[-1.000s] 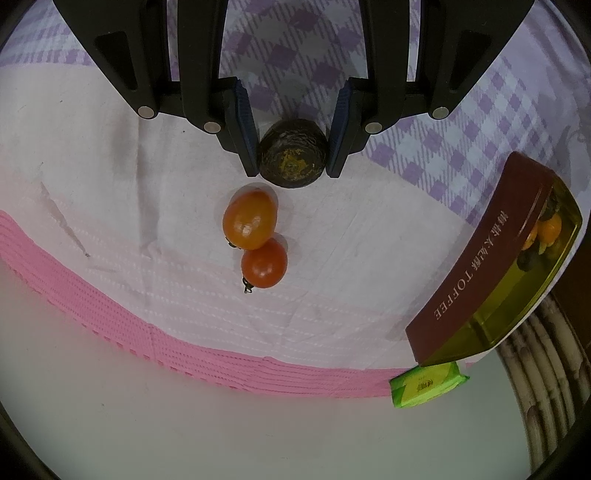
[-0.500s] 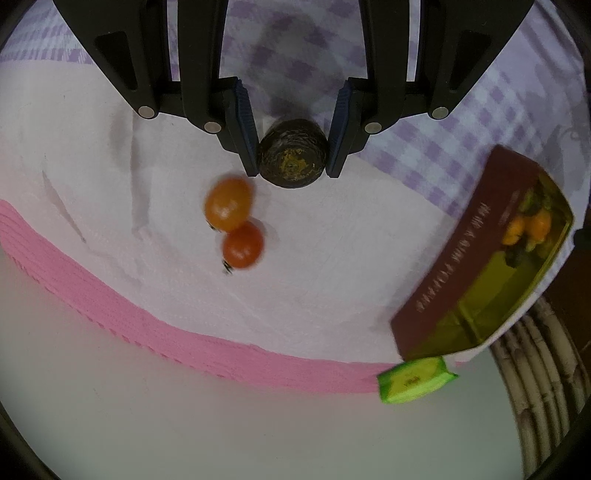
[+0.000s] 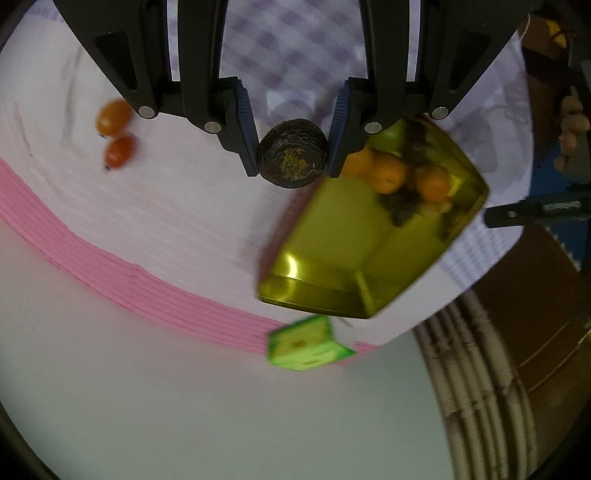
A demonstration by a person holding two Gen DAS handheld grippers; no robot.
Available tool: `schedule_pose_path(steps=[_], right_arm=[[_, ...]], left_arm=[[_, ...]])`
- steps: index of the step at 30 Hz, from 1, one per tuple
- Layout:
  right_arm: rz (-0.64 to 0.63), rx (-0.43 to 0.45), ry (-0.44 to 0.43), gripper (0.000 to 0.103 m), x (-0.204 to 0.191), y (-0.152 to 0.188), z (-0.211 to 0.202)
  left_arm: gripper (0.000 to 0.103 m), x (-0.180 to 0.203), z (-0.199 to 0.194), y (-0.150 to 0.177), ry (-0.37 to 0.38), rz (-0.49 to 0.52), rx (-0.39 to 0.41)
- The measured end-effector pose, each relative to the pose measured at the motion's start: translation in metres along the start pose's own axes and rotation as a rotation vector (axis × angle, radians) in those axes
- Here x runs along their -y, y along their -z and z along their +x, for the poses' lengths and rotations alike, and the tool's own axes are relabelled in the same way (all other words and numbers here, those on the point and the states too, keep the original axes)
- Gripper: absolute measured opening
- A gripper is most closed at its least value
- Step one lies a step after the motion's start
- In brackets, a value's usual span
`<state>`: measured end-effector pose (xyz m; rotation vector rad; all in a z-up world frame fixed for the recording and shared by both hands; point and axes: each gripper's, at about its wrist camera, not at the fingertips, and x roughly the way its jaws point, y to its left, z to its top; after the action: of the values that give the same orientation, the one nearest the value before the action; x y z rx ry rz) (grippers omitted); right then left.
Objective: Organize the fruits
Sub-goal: 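Carry the avocado into the tin tray and open the right gripper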
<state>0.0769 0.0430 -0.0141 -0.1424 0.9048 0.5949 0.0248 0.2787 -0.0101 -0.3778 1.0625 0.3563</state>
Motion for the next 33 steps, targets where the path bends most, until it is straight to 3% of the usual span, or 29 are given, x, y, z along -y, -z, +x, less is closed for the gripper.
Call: schedule_pose_path(steps=[11, 33], right_arm=[[-0.097, -0.059, -0.074, 0.037, -0.048, -0.007, 0.032], [-0.085, -0.096, -0.107, 0.039, -0.051, 0.000, 0.043]], left_arm=[[0.093, -0.007, 0.001, -0.003, 0.005, -0.033, -0.003], [0.093, -0.006, 0.004, -0.002, 0.008, -0.033, -0.015]])
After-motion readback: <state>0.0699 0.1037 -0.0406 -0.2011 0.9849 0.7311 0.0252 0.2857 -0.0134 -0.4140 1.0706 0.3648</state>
